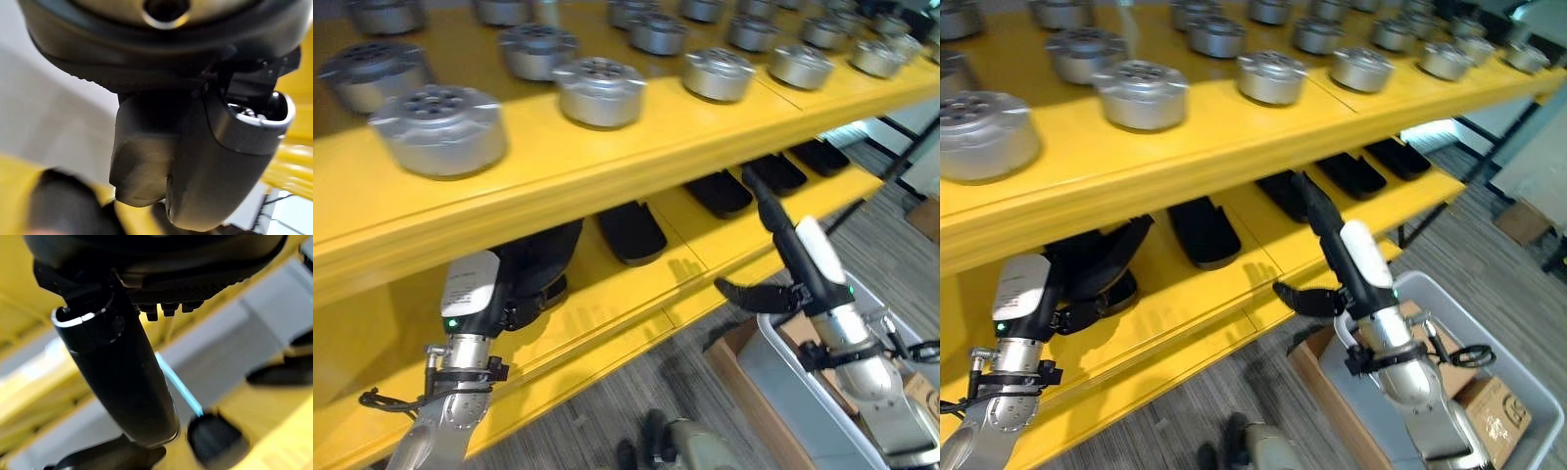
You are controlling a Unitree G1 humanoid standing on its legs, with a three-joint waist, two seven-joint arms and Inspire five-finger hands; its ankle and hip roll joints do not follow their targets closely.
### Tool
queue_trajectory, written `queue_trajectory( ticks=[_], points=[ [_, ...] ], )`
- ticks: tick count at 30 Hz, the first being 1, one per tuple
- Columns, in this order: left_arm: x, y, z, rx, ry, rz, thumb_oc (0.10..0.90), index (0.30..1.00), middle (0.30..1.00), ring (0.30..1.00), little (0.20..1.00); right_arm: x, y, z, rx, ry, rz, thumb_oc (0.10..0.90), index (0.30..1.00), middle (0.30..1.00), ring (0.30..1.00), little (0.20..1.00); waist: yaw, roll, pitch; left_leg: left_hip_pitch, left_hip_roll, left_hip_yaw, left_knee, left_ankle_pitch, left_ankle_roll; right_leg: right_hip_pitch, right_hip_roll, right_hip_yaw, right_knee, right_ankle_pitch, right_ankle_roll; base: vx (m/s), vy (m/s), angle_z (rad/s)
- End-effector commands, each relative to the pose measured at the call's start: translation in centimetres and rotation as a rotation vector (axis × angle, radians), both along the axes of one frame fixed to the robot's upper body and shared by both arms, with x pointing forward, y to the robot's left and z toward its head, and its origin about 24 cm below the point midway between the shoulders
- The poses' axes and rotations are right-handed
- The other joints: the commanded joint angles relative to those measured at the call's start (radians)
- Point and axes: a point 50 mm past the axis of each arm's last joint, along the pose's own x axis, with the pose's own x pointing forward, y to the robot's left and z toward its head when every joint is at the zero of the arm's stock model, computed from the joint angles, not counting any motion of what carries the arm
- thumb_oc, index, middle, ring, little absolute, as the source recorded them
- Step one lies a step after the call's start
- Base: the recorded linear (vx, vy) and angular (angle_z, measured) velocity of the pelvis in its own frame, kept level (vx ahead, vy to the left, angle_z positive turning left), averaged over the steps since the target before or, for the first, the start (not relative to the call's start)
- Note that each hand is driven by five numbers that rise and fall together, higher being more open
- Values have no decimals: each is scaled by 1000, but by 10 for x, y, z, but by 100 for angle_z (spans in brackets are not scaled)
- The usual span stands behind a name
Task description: Move parts from the plastic box to the shelf.
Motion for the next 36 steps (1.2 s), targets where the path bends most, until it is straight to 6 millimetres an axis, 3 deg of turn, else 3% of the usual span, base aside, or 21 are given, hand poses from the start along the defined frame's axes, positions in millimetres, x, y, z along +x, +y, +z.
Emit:
queue_trajectory(
  ticks=[1,7,8,9,10,12,13,14,15,18,19,20,21,23,29,36],
  points=[
    [0,-17,73,33,-360,-119,400,300,300,300,300,5,-4,62,37,-307,28,900,1000,1000,1000,1000,47,55,-68,158,0,-57,-291,121,-76,255,-8,-49,-240,52,65,63,-82,28],
    [-5,-14,65,-9,-333,-96,400,300,300,300,300,4,-3,63,51,-307,44,900,1000,1000,1000,1000,66,53,-83,149,14,-66,-271,118,-96,320,-14,-62,-331,67,60,44,-110,20],
    [-5,-14,65,-16,-331,-92,400,300,300,300,300,5,-4,65,48,-316,44,900,1000,1000,1000,1000,66,51,-70,109,17,-70,-211,105,-109,329,-25,-75,-355,73,57,-219,-125,-9],
    [0,-19,74,-33,-363,-138,400,300,300,300,300,3,-7,76,36,-370,32,900,1000,1000,1000,1000,42,42,-28,46,99,-5,-66,59,-147,310,-69,-105,-329,74,45,-219,-127,0],
    [0,-19,74,-33,-363,-138,400,300,300,300,300,3,-7,76,36,-371,32,900,1000,1000,1000,1000,42,43,-27,42,102,-5,-58,54,-148,308,-67,-105,-327,73,44,-210,-47,51],
    [0,-19,78,-50,-389,-146,400,300,300,300,300,4,-7,77,49,-379,25,900,1000,1000,1000,1000,35,36,-27,62,202,13,-42,65,-165,295,-85,-110,-310,63,36,-45,15,102],
    [-1,-19,79,-55,-396,-148,400,300,300,300,300,4,-8,77,54,-374,23,900,1000,1000,1000,1000,32,40,-32,78,248,15,-56,101,-174,289,-88,-116,-301,53,33,-24,15,49],
    [-1,-19,79,-55,-396,-148,400,300,300,300,300,4,-8,77,54,-374,23,900,1000,1000,1000,1000,32,40,-33,79,248,15,-58,102,-174,289,-88,-116,-300,52,33,-29,111,3],
    [0,-21,81,-76,-411,-160,400,300,300,300,300,4,-10,76,56,-371,15,900,1000,1000,1000,1000,21,57,-44,104,359,29,-100,222,-202,269,-103,-138,-263,29,35,-1,173,10],
    [1,-24,84,-83,-424,-178,400,300,300,300,300,6,-14,76,55,-378,-10,900,1000,1000,1000,1000,10,97,-49,116,458,-4,-203,372,-245,215,-141,-147,-157,-9,48,-43,259,32],
    [1,-24,84,-82,-428,-179,400,300,300,300,300,6,-16,78,54,-389,-19,900,1000,1000,1000,1000,6,109,-46,114,465,5,-254,419,-257,178,-160,-167,-92,-16,44,-94,181,36],
    [1,-24,84,-83,-428,-179,400,300,300,300,300,6,-16,78,53,-389,-19,900,1000,1000,1000,1000,5,108,-49,114,463,5,-260,424,-257,172,-163,-167,-85,-19,44,-40,245,50],
    [1,-25,85,-73,-436,-179,400,300,300,300,300,5,-18,78,45,-400,-37,900,1000,1000,1000,1000,-2,127,-49,133,460,21,-288,383,-278,153,-192,-158,-18,-35,64,-18,268,39],
    [0,-24,84,-62,-430,-175,400,300,300,300,300,7,-16,76,41,-398,-39,900,1000,1000,1000,1000,14,138,-49,138,440,19,-289,333,-269,137,-207,-153,11,-21,61,-19,281,22],
    [-1,-26,82,-76,-421,-187,400,300,300,300,300,7,-14,66,60,-367,-53,900,1000,1000,1000,1000,28,113,-44,139,362,31,-206,173,-234,203,-280,-134,-26,14,111,54,213,5],
    [1,-26,84,-61,-419,-196,400,300,300,300,300,8,-16,58,75,-334,-87,900,1000,1000,1000,1000,33,79,-52,158,312,26,-166,112,-214,278,-317,-144,-83,41,143,52,131,2]
  ],
)
